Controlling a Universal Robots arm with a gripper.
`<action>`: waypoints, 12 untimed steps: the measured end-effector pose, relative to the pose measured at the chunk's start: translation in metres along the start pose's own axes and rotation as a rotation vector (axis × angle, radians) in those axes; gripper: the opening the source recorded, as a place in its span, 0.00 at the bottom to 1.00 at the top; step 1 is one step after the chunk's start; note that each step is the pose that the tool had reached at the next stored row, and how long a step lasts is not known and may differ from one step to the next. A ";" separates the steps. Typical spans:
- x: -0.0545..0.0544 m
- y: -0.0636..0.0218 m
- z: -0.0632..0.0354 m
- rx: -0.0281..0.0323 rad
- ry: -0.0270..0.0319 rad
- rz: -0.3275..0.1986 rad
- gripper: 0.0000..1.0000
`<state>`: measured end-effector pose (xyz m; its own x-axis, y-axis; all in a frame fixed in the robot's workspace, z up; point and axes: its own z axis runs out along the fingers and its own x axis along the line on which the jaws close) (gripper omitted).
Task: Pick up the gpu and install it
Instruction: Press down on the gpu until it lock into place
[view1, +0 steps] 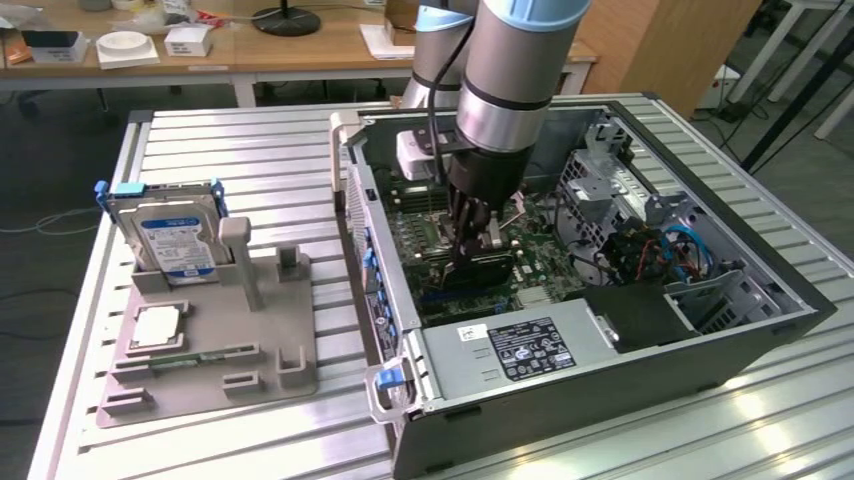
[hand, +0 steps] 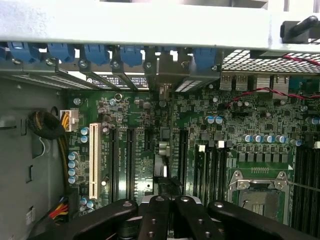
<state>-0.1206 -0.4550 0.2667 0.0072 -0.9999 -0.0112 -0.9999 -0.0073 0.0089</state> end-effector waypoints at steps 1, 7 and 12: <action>0.000 0.0000 0.0005 0.0002 0.0003 0.000 0.11; 0.000 -0.0001 0.0027 0.0010 -0.0001 0.000 0.11; 0.000 0.0000 0.0028 0.0007 -0.0002 0.000 0.11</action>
<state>-0.1207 -0.4550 0.2640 0.0071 -0.9999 -0.0114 -0.9999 -0.0072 0.0081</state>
